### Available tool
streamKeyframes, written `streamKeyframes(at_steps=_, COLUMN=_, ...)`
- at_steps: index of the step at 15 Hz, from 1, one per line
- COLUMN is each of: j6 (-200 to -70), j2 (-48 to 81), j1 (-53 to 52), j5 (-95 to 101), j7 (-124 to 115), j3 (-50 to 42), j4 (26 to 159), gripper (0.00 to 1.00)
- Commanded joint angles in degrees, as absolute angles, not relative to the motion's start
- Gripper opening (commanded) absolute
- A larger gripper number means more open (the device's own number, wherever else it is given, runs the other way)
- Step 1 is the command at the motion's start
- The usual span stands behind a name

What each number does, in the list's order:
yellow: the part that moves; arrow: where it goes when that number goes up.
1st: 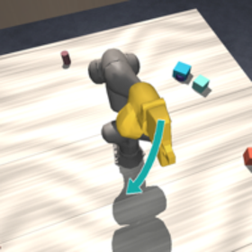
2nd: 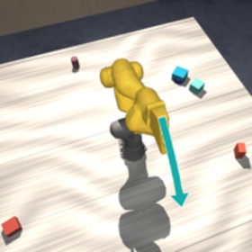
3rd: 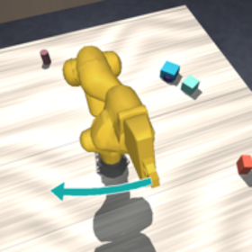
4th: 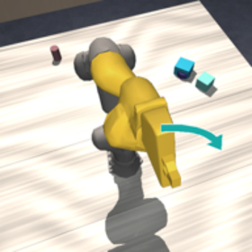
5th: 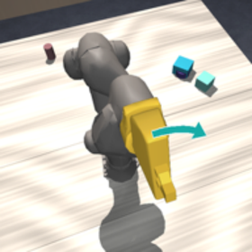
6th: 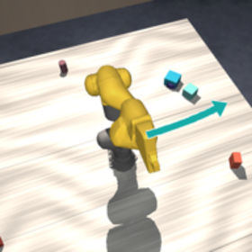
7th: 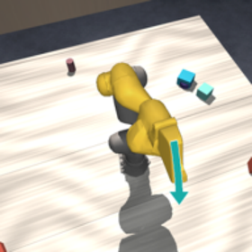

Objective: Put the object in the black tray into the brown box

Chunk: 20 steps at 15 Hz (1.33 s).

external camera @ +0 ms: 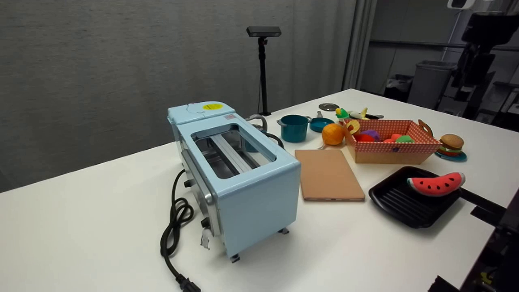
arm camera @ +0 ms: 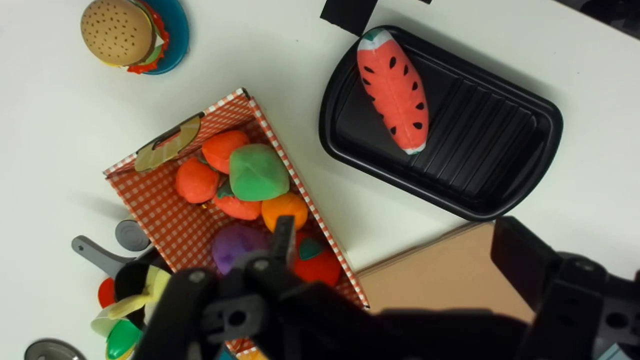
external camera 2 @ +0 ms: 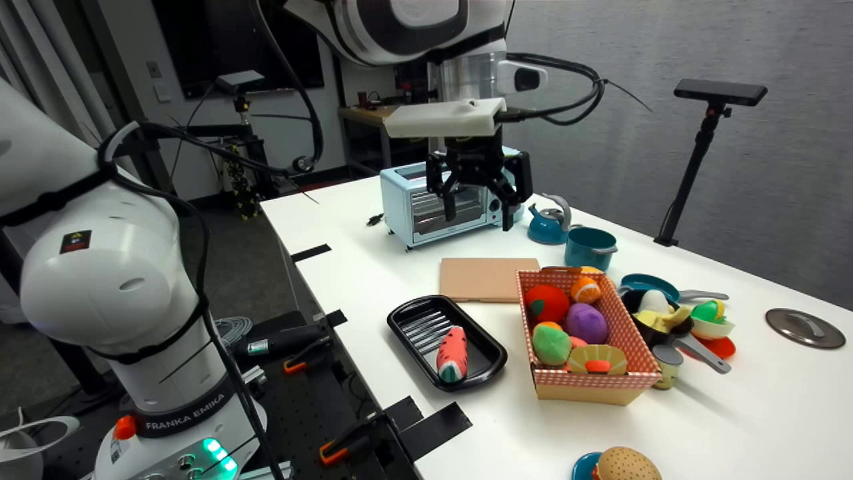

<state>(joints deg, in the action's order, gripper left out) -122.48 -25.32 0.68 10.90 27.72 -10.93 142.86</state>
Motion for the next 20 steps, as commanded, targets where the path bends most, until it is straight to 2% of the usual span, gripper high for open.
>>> streamKeyframes(at_steps=1, j6=-125.24, j2=-21.90, j1=0.77, j5=10.21, j7=29.32, j3=-11.06, j4=142.46, gripper=1.00)
streamKeyframes(at_steps=20, j6=-127.75, j2=-15.40, j1=1.19, j5=9.84, j7=31.88, j3=-10.22, j4=146.57, gripper=1.00)
